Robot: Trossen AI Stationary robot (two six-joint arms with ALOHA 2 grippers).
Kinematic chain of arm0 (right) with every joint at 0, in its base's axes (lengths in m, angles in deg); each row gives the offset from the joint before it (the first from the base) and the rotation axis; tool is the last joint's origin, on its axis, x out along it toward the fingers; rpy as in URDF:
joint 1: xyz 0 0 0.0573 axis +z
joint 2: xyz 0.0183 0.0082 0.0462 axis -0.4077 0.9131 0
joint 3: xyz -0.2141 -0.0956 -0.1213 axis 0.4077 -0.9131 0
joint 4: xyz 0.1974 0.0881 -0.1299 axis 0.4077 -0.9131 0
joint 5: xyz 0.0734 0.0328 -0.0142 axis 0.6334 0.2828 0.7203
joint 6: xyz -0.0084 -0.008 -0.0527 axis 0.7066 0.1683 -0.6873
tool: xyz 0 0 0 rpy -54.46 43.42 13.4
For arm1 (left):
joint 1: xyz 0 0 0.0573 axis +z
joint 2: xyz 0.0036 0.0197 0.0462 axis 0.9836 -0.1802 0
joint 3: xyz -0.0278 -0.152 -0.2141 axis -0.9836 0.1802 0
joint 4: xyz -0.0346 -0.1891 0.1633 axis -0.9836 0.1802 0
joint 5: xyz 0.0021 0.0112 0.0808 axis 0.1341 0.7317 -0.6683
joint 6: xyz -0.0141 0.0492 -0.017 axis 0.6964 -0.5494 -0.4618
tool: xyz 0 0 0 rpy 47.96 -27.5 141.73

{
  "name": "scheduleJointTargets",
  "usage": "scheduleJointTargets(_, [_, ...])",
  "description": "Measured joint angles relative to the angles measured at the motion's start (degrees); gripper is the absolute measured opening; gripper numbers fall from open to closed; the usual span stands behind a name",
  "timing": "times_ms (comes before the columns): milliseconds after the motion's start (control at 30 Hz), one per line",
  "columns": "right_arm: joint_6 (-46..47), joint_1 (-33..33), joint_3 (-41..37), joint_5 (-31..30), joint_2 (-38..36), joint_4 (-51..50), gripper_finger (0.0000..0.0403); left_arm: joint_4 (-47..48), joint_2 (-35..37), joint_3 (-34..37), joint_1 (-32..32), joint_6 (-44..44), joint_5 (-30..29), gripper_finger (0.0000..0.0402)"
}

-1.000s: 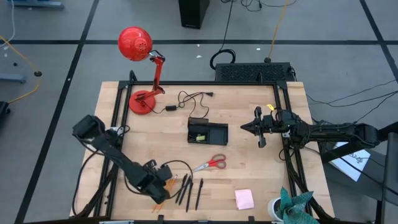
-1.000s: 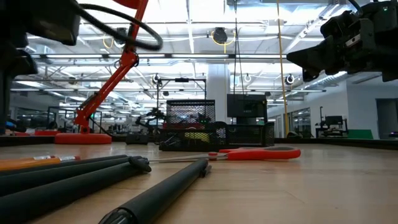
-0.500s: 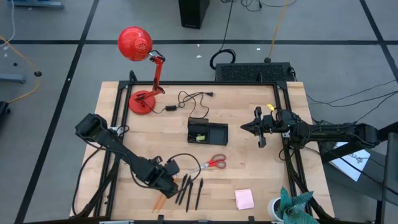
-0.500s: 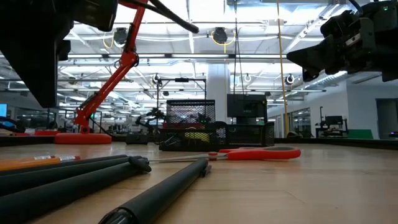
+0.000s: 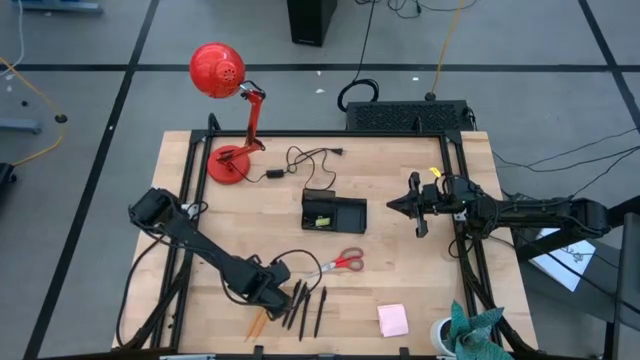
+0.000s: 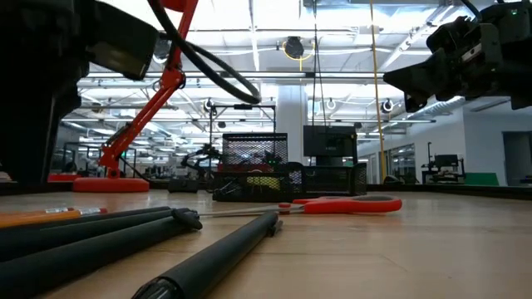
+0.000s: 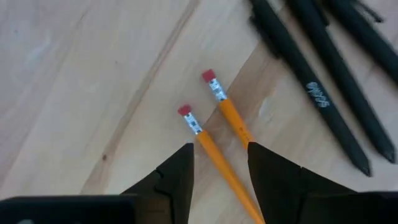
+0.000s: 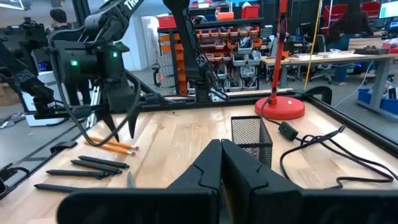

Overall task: Pick and place office supplies into organizer
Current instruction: Put the left orange pencil into the black desk organizer

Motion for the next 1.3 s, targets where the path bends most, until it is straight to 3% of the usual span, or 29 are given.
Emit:
scheduleJointTargets(700, [0.0,0.0,0.0,-0.02,0.04,0.11,0.0004,-0.11,-5.37,-0.14,-1.19,7.35,-1.12,0.0157])
scheduleJointTargets(900, [0.02,0.02,0.0,-0.02,0.19,0.07,0.0004,1.39,-8.74,-0.61,-1.62,5.21,-0.15,0.0157])
scheduleJointTargets(1300, [0.04,0.02,0.0,-0.02,0.2,0.09,0.0004,2.12,-8.74,-0.54,-2.42,-1.84,-1.01,0.0156])
